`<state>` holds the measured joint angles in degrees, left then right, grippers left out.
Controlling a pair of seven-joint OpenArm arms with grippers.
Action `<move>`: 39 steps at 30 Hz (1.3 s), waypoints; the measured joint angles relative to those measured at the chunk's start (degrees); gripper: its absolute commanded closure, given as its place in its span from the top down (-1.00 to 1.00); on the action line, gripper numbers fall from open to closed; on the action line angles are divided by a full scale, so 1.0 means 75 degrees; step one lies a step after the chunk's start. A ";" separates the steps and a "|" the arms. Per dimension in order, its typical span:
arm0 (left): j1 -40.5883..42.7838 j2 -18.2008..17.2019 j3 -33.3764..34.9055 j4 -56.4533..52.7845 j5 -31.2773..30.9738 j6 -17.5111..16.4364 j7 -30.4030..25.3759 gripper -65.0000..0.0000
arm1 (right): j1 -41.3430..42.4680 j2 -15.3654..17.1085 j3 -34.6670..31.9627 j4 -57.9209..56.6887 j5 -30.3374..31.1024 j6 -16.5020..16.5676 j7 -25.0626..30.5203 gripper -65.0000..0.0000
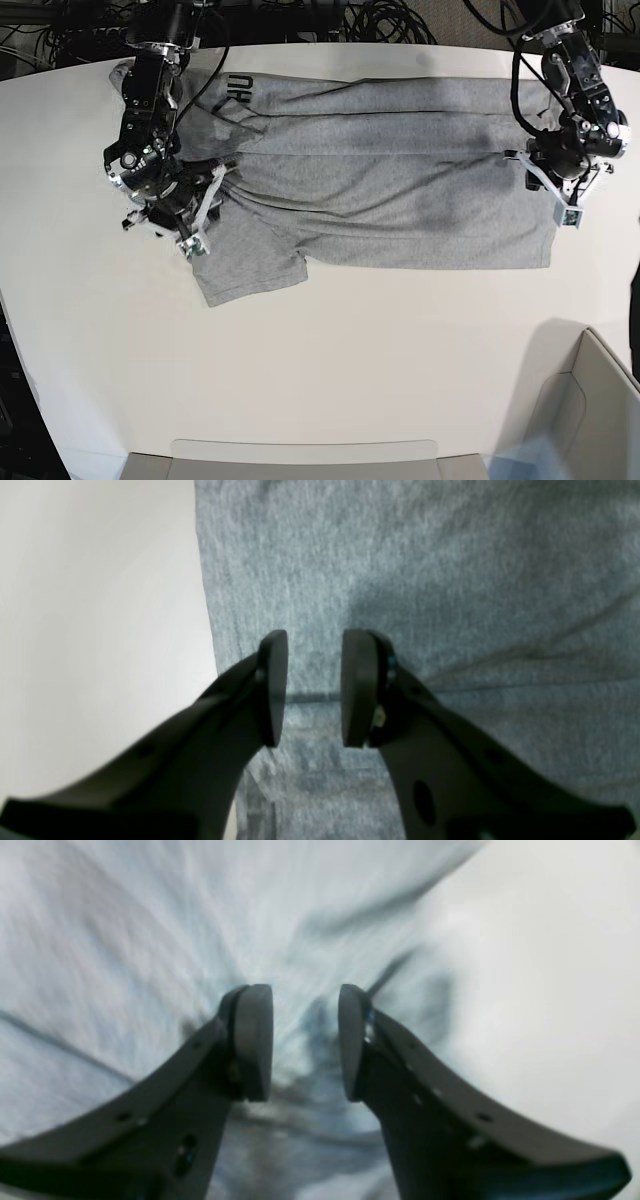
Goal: Fold the T-shirt properly
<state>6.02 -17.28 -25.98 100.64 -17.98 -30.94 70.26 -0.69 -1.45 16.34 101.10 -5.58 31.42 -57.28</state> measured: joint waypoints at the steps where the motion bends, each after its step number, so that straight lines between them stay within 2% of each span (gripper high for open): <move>1: -0.0006 0.0000 0.0000 0.0000 0.0000 0.0000 -0.0003 -0.41 | 0.0175 -0.0006 0.0029 0.0204 0.0026 0.0000 -0.0029 -0.30; 5: 0.0000 0.0003 0.0000 0.0000 0.0003 0.0000 0.0000 -0.41 | 0.1070 0.0023 0.0050 0.0242 -0.0055 -0.0023 0.0000 -0.25; 9: 0.0000 0.0006 0.0000 0.0000 0.0000 0.0000 -0.0017 -0.41 | 0.2136 0.0318 0.0044 -0.1145 -0.0093 -0.0023 -0.0425 -0.06; 11: 0.0000 0.0000 -0.0003 0.0000 0.0003 0.0000 -0.0020 -0.41 | 0.2617 0.0554 0.0067 -0.2011 -0.0187 -0.0020 -0.0408 -0.05; 13: -0.0020 0.0015 0.0000 0.0003 -0.0003 0.0000 -0.0044 -0.41 | 0.3019 0.0740 0.0117 -0.2914 -0.0227 -0.0015 0.0032 -0.07; 16: -0.0015 0.0015 0.0000 0.0000 -0.0003 -0.0003 -0.0023 -0.41 | 0.3308 0.0662 0.0568 -0.3981 -0.0134 -0.0020 0.0880 -0.10; 21: -0.0015 0.0020 0.0000 0.0000 0.0000 0.0000 -0.0026 -0.41 | 0.3631 0.0667 0.1507 -0.5537 -0.0262 -0.0023 0.1559 -0.10; 24: -0.0015 0.0023 0.0000 0.0000 0.0000 0.0000 -0.0023 -0.41 | 0.3716 0.0906 0.1591 -0.6470 -0.0289 -0.0023 0.1935 -0.10; 26: -0.0015 0.0017 -0.0003 0.0000 0.0000 0.0000 -0.0026 -0.41 | 0.3730 0.0927 0.1594 -0.7070 -0.0210 -0.0044 0.2664 -0.10; 28: -0.0015 0.0023 0.0000 0.0000 -0.0006 0.0003 -0.0026 -0.41 | 0.3891 0.0880 0.1585 -0.7624 -0.0052 -0.0050 0.3063 -0.10; 35: -0.0067 0.0020 0.0000 0.0000 -0.0003 0.0006 -0.0023 -0.40 | 0.4552 0.0892 0.1565 -0.9177 0.0125 -0.0038 0.3707 -0.11; 39: -0.0731 -0.0093 -0.0006 -0.0423 -0.0006 -0.0003 -0.0003 -0.26 | 0.4581 0.0889 0.1207 -0.9238 0.0143 -0.0026 0.3765 -0.11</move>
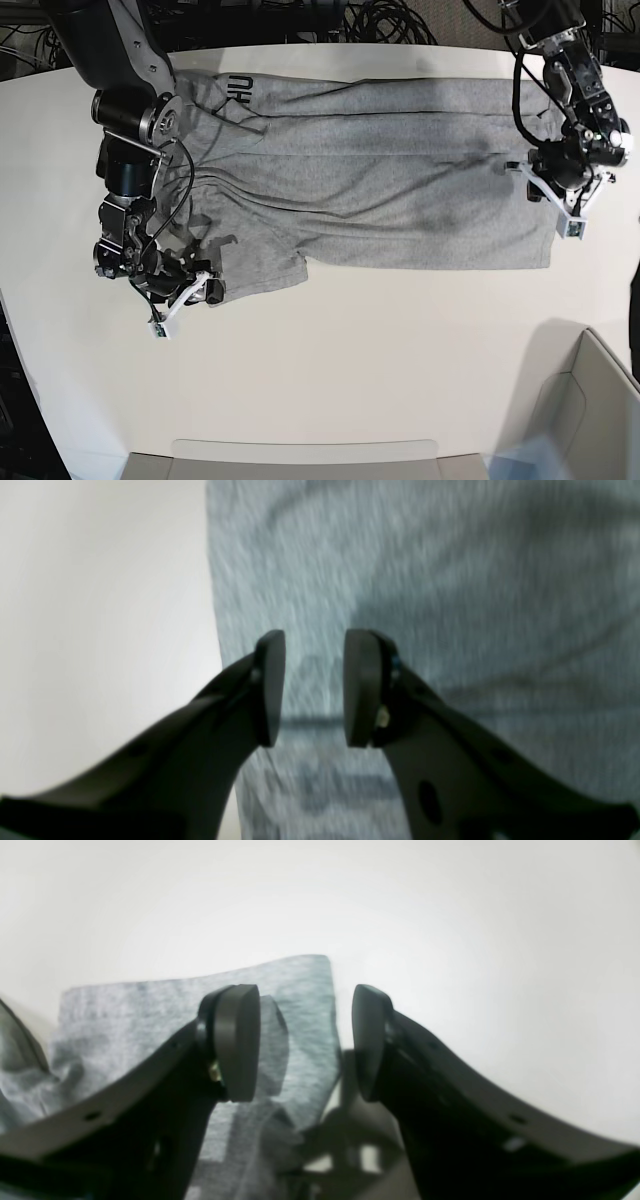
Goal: Fold the T-shirt properly
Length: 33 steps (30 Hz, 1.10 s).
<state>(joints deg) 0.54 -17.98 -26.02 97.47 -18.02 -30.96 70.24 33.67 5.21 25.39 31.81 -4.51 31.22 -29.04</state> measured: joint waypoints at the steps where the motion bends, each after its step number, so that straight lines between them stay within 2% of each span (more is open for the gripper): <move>1: -0.0277 -0.0102 0.0020 -0.0306 -0.0006 -0.0044 0.0003 -0.24 | 0.0003 0.0006 -0.0248 0.0006 0.0009 -0.0003 0.0015 -0.11; 4: -0.1279 -0.0458 0.0017 -0.1486 0.0006 -0.0006 -0.0035 -0.23 | 0.0017 -0.0017 -0.0877 0.0020 0.0012 -0.0017 0.0020 -0.11; 6: -0.1915 -0.0749 0.0280 -0.2334 0.0085 0.0038 -0.0577 -0.23 | -0.0047 -0.0026 -0.0976 0.0047 0.0117 -0.0023 0.0108 -0.11; 8: -0.2419 -0.1180 0.1055 -0.3220 0.0009 0.0000 -0.1145 -0.22 | -0.0064 -0.0032 -0.0988 0.0050 0.0192 -0.0020 0.0131 -0.11; 10: -0.2783 -0.1416 0.1856 -0.4138 -0.0009 0.0009 -0.1804 -0.22 | -0.0064 -0.0015 -0.0988 0.0038 0.0192 0.0009 0.0114 -0.11; 13: -0.3392 -0.1428 0.2597 -0.5817 -0.0012 -0.0006 -0.2428 -0.22 | -0.0064 -0.0017 -0.0988 0.0035 0.0187 0.0026 0.0090 -0.11; 17: -0.3946 -0.1416 0.2684 -0.7431 -0.0012 0.0003 -0.3319 -0.22 | -0.0067 -0.0020 -0.0988 0.0052 0.0175 0.0032 0.0108 -0.11; 21: -0.4007 -0.1644 0.2669 -0.7670 0.0012 0.0073 -0.3620 -0.22 | -0.0067 -0.0006 -0.0988 0.0052 0.0169 0.0035 0.0105 -0.11; 33: -0.4004 -0.1818 0.2669 -0.7711 0.0035 0.0093 -0.3774 -0.22 | -0.0067 0.0058 -0.1017 0.0035 0.0210 0.0067 0.0111 -0.11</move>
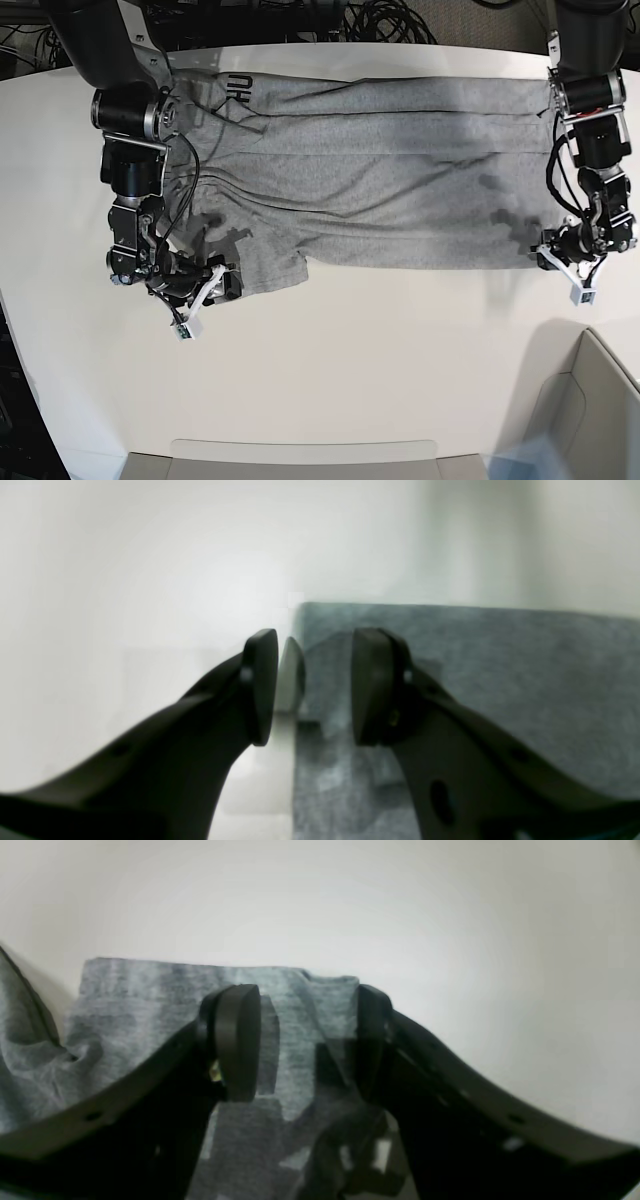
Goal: Fold the T-shirt properly
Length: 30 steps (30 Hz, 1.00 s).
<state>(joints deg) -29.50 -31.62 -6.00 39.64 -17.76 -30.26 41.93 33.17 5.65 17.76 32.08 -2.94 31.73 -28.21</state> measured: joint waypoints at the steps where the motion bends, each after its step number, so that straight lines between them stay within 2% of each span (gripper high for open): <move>1: -0.0003 0.0003 0.0000 -0.0082 -0.0015 -0.0009 -0.0003 -0.22 | 0.0000 0.0000 0.0000 0.0000 -0.0003 0.0000 0.0000 -0.11; 8: -0.0143 -0.0041 0.0119 -0.1017 -0.0187 -0.0152 -0.0842 -0.22 | 0.0003 0.0003 -0.0015 -0.0009 -0.0006 0.0017 -0.0003 -0.11; 10: -0.0154 -0.0087 0.0504 -0.1014 -0.0154 -0.0501 -0.0857 -0.22 | 0.0003 -0.0003 -0.0023 -0.0009 -0.0003 0.0017 0.0000 -0.11; 12: -0.0169 -0.0105 0.0676 -0.1003 -0.0169 -0.1192 -0.0842 -0.22 | 0.0003 0.0003 -0.0029 -0.0009 -0.0006 0.0020 0.0000 -0.11; 14: -0.0154 -0.0090 0.0699 -0.1003 -0.0233 -0.1259 -0.0836 -0.23 | 0.0017 -0.0012 -0.0029 -0.0009 -0.0009 0.0020 -0.0003 -0.14; 16: -0.0152 -0.0082 0.0697 -0.1003 -0.0233 -0.1230 -0.0828 -0.26 | 0.0023 -0.0015 -0.0047 -0.0009 -0.0058 0.0020 -0.0003 -0.29; 18: -0.0108 -0.0087 0.0694 -0.1000 -0.0236 -0.1227 -0.0833 -0.43 | 0.0023 0.0012 -0.0224 -0.0009 -0.0067 0.0017 -0.0003 -0.55; 21: -0.0085 -0.0050 0.0679 -0.1000 -0.0254 -0.1227 -0.0836 -0.91 | 0.0044 -0.0023 -0.0379 -0.0006 -0.0117 0.0003 -0.0073 -0.99; 22: -0.0082 0.0003 0.0676 -0.0991 -0.0294 -0.1227 -0.0836 -1.00 | 0.0070 -0.0052 -0.0379 -0.0012 -0.0114 0.0000 -0.0073 -1.00; 27: -0.0090 0.0026 0.0662 -0.0988 -0.0297 -0.1233 -0.0831 -1.00 | 0.0347 -0.0102 -0.0423 -0.0085 -0.0265 0.0023 -0.0460 -1.00; 30: -0.0082 0.0096 0.0149 -0.0988 -0.0265 -0.1265 -0.0799 -1.00 | 0.0498 -0.0122 -0.0428 -0.0105 -0.0364 0.0032 -0.0600 -1.00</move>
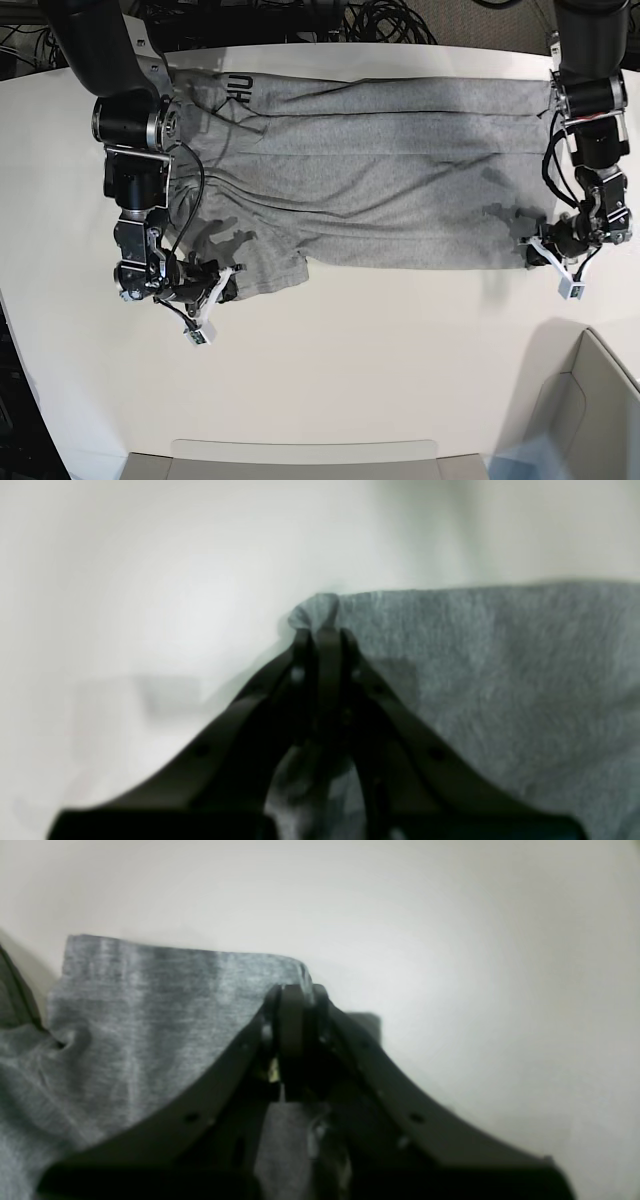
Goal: Fold the T-shirt properly
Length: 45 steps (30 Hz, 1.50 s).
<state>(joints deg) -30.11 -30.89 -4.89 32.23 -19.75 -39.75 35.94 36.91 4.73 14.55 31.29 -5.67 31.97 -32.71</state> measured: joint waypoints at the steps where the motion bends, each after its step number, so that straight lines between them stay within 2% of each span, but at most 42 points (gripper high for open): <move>1: 0.0020 0.0032 -0.0216 0.0000 0.0006 -0.0006 0.0006 -1.00 | 0.0085 -0.0009 0.0000 -0.0017 -0.0090 0.0006 -0.0125 -1.00; 4: 0.0029 0.0096 -0.0694 -0.0032 0.0006 -0.0026 0.0058 -1.00 | 0.0309 0.0006 -0.0015 -0.0052 -0.0219 0.0006 -0.0242 -1.00; 8: -0.0114 0.0122 -0.0714 -0.0050 0.0096 -0.0026 0.0318 -1.00 | 0.0641 0.0026 -0.0015 -0.0052 -0.0221 0.0000 -0.0230 -1.00; 12: -0.0114 0.0143 -0.0714 -0.0050 0.0087 -0.0023 0.0277 -1.00 | 0.0772 0.0003 -0.0015 0.0370 -0.0221 -0.0009 0.0108 -1.00; 19: -0.0114 0.0143 -0.0714 -0.0050 0.0090 -0.0026 0.0256 -1.00 | 0.0877 -0.0239 -0.0015 0.1040 -0.0221 -0.0006 0.0073 -1.00; 27: -0.0108 0.0137 -0.0714 -0.0044 0.0085 -0.0023 0.0289 -1.00 | -0.0020 -0.0268 -0.0012 0.2949 -0.0233 0.0000 -0.1480 -1.00; 33: 0.0090 0.0122 -0.0729 0.0058 0.0000 -0.0026 0.0140 -1.00 | -0.0895 -0.0280 -0.0015 0.4683 -0.0163 0.0000 -0.2130 -1.00; 35: 0.0297 0.0122 -0.0743 0.0460 0.0044 -0.0026 0.0265 -1.00 | -0.1151 -0.0271 -0.0015 0.5042 -0.0187 0.0006 -0.2366 -1.00; 41: 0.1297 0.0189 -0.0746 0.2524 0.0248 -0.0026 0.1352 -1.00 | -0.1682 -0.0277 -0.0012 0.6012 -0.0160 0.0012 -0.2728 -1.00; 45: 0.1859 0.0318 -0.1381 0.3512 0.0251 -0.0058 0.1690 -1.00 | -0.2057 -0.0230 -0.0012 0.6452 0.0353 0.0012 -0.2757 -1.00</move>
<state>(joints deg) -16.16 -28.51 -15.25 58.57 -17.87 -40.18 48.62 21.47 3.01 14.46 79.68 -3.03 32.05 -53.39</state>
